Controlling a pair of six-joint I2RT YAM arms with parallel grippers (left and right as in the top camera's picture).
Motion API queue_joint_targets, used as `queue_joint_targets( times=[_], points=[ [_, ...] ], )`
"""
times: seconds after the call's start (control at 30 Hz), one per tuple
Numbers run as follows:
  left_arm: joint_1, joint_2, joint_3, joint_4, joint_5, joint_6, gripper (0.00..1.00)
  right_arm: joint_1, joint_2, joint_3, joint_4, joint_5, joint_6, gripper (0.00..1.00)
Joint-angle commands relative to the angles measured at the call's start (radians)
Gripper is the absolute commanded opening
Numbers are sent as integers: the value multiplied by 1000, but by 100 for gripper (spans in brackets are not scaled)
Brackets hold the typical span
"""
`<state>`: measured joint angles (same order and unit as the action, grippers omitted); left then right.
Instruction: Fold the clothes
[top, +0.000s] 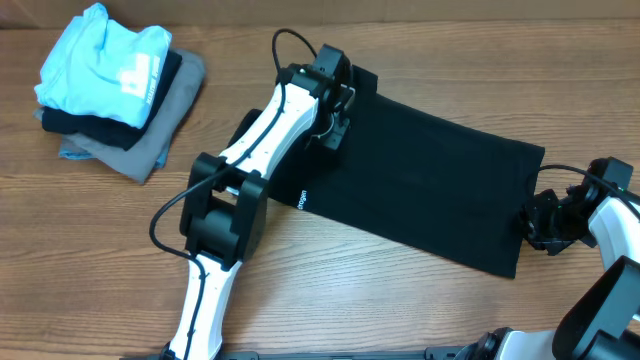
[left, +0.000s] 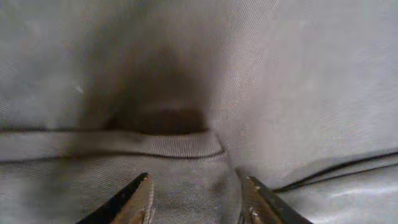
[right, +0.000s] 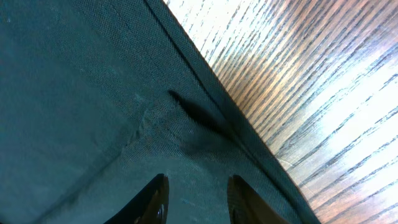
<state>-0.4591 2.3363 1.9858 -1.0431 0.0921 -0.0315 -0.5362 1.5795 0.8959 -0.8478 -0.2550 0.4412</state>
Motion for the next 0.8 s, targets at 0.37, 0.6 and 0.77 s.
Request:
queue_joint_targets(
  times=[0.37,0.6,0.77],
  points=[
    [-20,39,-7,2,-2,-22,4,-4,-1,22,3,-1,0,35],
    [-20,36,140,-61,-15,-29,4,-4,-1,22,4,-1,1,35],
    [-20,36,177,-61,-15,-29,4,-4,-1,22,4,-1,0,35]
  ],
)
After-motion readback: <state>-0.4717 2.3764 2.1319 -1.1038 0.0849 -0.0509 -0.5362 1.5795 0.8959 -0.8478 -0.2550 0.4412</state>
